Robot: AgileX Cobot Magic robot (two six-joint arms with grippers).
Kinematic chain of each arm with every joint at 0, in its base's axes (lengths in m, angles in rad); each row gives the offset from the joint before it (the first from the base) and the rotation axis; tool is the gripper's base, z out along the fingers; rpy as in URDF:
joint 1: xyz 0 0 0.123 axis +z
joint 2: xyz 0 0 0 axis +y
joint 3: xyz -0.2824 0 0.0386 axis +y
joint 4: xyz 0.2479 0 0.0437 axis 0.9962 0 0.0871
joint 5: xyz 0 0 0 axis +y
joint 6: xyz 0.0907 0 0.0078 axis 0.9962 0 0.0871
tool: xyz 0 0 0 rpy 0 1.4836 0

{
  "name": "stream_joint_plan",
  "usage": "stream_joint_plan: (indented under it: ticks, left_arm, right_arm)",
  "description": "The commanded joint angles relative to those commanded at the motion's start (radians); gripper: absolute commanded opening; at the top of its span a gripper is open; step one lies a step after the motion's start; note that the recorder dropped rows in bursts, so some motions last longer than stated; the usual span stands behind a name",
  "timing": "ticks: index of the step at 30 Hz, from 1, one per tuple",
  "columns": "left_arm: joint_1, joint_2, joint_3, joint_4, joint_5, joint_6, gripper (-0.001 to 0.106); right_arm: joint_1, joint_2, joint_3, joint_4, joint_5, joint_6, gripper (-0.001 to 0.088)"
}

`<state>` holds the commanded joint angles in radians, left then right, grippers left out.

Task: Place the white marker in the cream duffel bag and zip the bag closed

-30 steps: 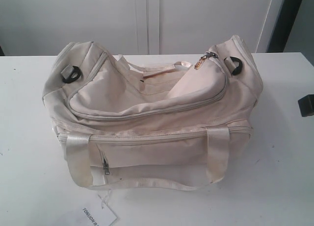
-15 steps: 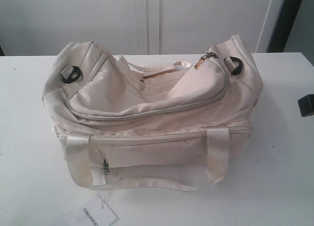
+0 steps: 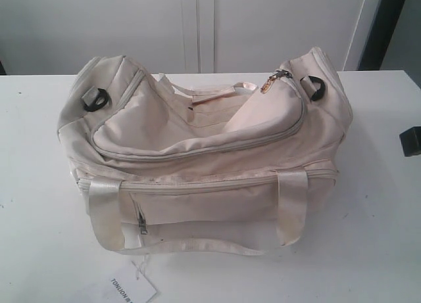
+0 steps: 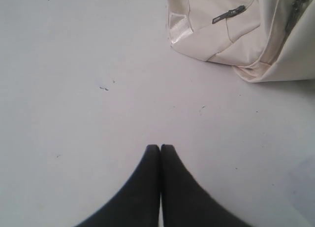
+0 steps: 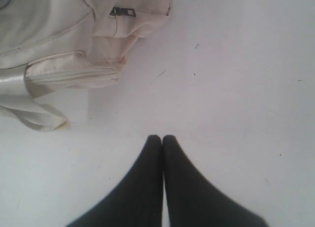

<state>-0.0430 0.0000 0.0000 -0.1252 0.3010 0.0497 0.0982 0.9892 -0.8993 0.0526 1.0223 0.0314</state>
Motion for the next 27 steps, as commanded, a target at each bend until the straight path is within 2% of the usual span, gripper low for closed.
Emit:
stream_joint_plan:
  ticks: [12, 20, 27]
  left_arm:
    - [0.0, 0.0, 0.0, 0.045, -0.035, -0.011, 0.0]
    - [0.0, 0.0, 0.0, 0.045, -0.096, -0.005, 0.0]
    - [0.0, 0.0, 0.0, 0.045, -0.099, -0.005, 0.0]
  right_arm:
    - [0.0, 0.0, 0.0, 0.0, 0.0, 0.0, 0.0]
    - [0.0, 0.0, 0.0, 0.0, 0.0, 0.0, 0.0]
    - [0.0, 0.0, 0.0, 0.0, 0.0, 0.0, 0.0]
